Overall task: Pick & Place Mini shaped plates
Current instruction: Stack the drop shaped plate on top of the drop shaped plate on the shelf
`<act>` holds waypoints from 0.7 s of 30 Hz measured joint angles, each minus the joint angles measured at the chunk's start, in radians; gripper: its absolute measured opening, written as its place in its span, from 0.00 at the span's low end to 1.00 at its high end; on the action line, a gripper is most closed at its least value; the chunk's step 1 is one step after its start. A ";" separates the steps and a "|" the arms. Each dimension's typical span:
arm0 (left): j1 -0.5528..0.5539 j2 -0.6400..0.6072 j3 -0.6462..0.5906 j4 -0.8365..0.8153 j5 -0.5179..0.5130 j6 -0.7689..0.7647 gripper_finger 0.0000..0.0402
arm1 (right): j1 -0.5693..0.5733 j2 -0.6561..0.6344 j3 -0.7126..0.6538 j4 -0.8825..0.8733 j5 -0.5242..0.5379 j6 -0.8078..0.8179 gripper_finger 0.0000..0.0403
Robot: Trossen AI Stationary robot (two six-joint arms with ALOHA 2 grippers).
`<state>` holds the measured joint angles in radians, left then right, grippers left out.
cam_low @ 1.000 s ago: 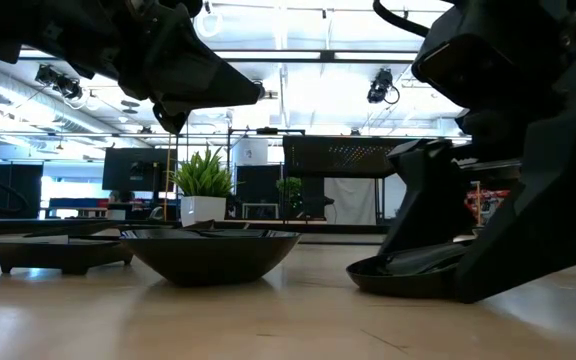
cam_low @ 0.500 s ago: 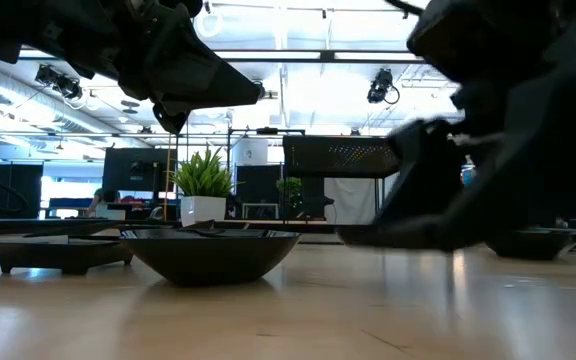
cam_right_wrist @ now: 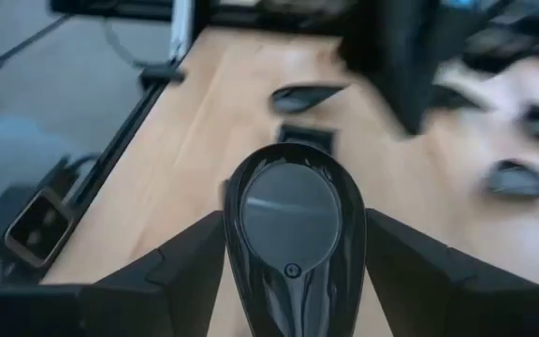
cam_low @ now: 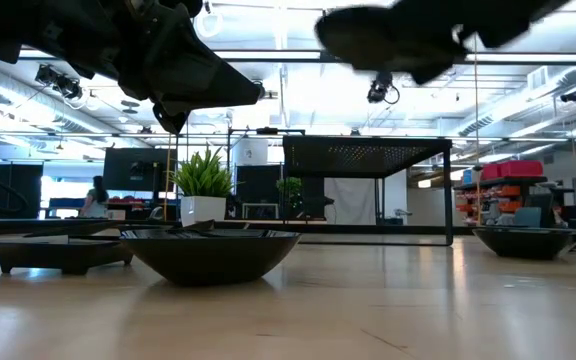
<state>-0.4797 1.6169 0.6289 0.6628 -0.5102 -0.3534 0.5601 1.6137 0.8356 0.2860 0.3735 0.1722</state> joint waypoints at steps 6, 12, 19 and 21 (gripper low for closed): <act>0.000 0.000 0.000 0.000 0.000 0.001 0.03 | -0.032 -0.179 0.001 -0.147 0.123 -0.027 0.61; 0.000 0.000 0.000 -0.001 0.000 0.001 0.03 | -0.133 -0.327 0.001 -0.276 0.232 -0.037 0.61; 0.000 0.000 0.000 -0.002 0.000 0.001 0.03 | -0.338 -0.416 0.003 -0.327 0.304 0.073 0.61; 0.000 0.000 0.000 -0.002 0.000 0.001 0.03 | -0.406 -0.420 0.003 -0.353 0.300 0.086 0.61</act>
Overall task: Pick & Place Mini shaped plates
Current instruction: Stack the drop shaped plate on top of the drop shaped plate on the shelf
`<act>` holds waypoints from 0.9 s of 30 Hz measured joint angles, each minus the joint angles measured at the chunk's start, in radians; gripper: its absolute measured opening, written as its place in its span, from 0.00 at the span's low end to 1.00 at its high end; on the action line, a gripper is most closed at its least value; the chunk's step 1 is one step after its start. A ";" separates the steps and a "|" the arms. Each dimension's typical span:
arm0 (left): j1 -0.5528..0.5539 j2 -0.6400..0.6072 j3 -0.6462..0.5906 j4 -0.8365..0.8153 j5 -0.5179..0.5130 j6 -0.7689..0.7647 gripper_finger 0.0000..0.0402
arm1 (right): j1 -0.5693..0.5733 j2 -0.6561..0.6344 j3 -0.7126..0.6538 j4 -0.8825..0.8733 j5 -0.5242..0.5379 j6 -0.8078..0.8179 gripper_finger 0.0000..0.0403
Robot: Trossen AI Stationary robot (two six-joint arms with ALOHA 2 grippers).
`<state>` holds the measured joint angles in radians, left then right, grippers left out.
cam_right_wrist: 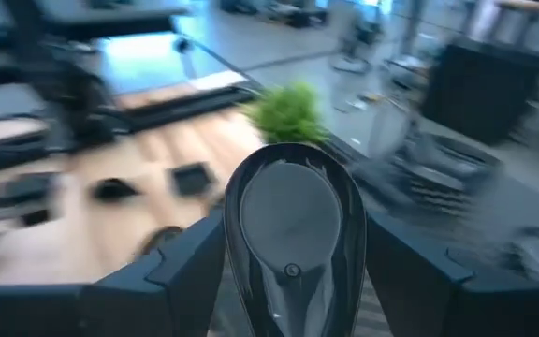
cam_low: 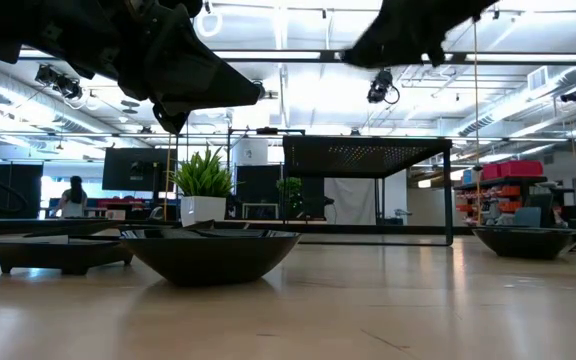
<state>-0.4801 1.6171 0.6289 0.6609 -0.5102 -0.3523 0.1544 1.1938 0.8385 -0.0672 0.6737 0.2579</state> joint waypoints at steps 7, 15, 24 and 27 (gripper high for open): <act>0.000 0.000 0.000 0.000 0.000 0.000 0.03 | -0.230 0.001 0.000 -0.057 -0.134 0.135 0.61; 0.000 0.000 0.000 0.000 0.000 0.000 0.03 | -0.403 0.037 0.071 -0.151 -0.274 0.265 0.61; 0.000 0.000 0.000 -0.006 0.020 0.008 0.03 | -0.503 0.113 0.128 -0.178 -0.245 0.193 0.61; 0.000 0.000 0.000 -0.006 0.026 0.008 0.03 | -0.507 0.114 0.129 -0.142 -0.248 0.109 0.61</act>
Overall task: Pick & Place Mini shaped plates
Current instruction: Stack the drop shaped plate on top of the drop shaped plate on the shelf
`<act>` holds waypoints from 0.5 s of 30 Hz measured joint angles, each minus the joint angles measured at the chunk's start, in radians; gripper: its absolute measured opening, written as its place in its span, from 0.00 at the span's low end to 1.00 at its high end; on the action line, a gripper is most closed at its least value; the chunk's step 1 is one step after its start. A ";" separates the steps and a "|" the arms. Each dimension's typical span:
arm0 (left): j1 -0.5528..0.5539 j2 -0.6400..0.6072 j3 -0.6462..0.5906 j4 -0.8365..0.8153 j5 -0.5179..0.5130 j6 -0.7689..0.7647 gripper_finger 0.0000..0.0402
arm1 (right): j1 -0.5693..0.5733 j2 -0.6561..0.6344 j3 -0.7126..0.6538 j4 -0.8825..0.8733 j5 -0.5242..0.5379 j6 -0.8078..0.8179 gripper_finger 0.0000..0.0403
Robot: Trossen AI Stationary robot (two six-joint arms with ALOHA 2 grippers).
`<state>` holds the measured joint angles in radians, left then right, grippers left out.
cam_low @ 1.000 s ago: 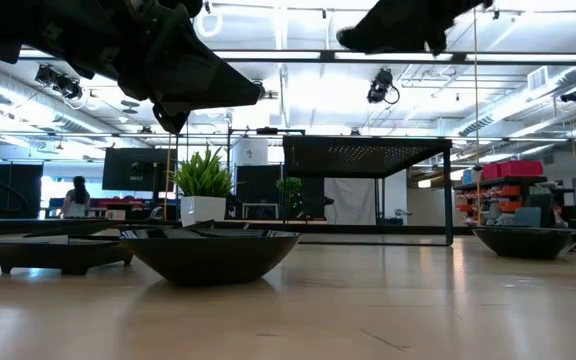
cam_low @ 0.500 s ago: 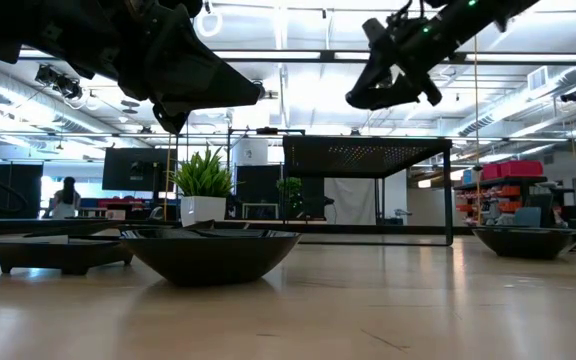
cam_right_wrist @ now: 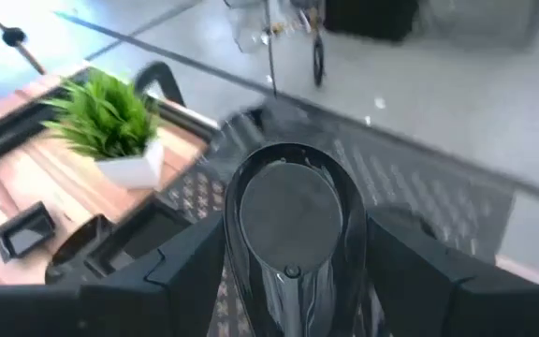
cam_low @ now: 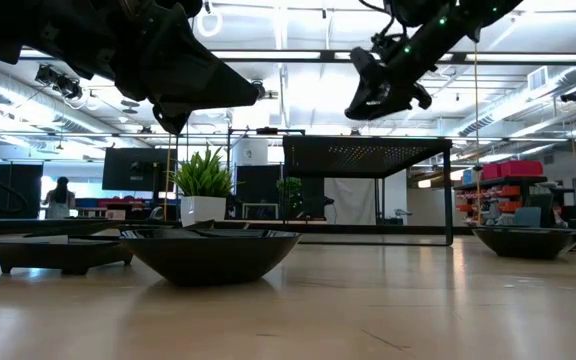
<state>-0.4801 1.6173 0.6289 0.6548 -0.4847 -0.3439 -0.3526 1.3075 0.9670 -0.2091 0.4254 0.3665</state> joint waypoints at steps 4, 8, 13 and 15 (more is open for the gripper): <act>0.000 0.000 0.000 0.000 0.000 0.000 0.03 | 0.000 -0.004 0.001 0.019 0.003 -0.026 0.61; 0.000 0.000 0.000 0.000 0.000 0.000 0.03 | -0.010 -0.005 0.001 0.022 0.016 0.062 0.61; 0.000 0.000 0.000 0.000 0.000 0.000 0.03 | -0.022 -0.005 0.001 0.003 0.087 0.071 0.61; 0.000 0.000 0.000 0.000 0.000 0.000 0.03 | -0.025 -0.005 0.001 -0.010 0.105 0.082 0.61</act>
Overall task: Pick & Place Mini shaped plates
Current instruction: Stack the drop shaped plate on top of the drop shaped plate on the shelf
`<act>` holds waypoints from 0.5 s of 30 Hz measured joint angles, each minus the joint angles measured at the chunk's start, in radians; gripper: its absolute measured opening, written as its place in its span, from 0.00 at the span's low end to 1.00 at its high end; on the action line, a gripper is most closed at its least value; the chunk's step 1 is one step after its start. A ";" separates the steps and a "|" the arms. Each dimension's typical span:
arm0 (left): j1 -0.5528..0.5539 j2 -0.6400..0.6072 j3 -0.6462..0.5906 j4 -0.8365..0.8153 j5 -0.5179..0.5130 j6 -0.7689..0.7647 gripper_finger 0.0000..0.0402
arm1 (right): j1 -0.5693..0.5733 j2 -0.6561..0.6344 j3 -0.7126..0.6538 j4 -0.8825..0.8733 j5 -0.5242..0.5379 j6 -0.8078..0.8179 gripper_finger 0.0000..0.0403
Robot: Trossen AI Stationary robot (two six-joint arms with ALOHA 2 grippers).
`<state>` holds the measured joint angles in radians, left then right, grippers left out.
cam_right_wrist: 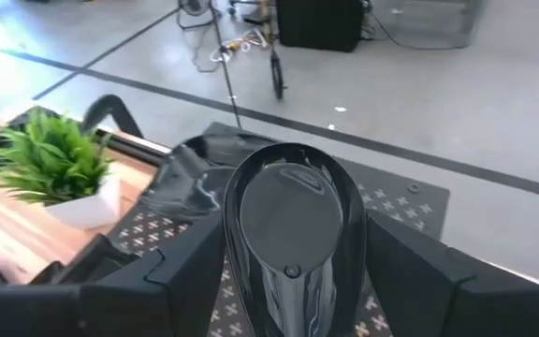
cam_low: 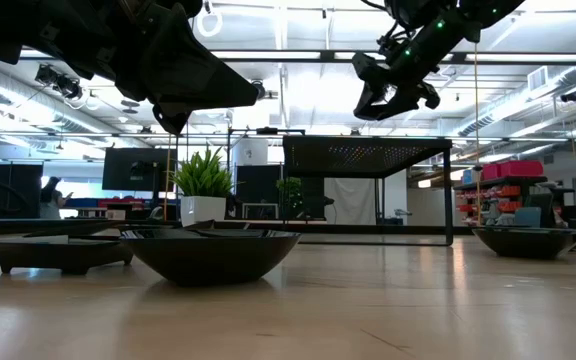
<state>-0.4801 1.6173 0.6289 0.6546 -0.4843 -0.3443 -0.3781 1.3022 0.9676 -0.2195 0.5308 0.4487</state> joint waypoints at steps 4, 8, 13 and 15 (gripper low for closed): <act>0.000 0.000 0.000 0.000 0.000 0.000 0.03 | -0.009 0.014 0.000 -0.040 0.011 0.022 0.61; 0.000 0.000 0.000 0.000 0.000 0.000 0.03 | -0.018 0.052 0.000 -0.043 0.011 0.024 0.63; 0.000 0.000 0.000 0.000 0.000 0.000 0.03 | -0.034 0.101 0.000 -0.033 0.011 0.057 0.64; 0.000 0.000 0.000 0.000 0.000 0.000 0.03 | -0.040 0.117 0.000 -0.025 0.011 0.071 0.64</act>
<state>-0.4801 1.6173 0.6289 0.6545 -0.4843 -0.3447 -0.4183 1.4187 0.9672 -0.2449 0.5419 0.5198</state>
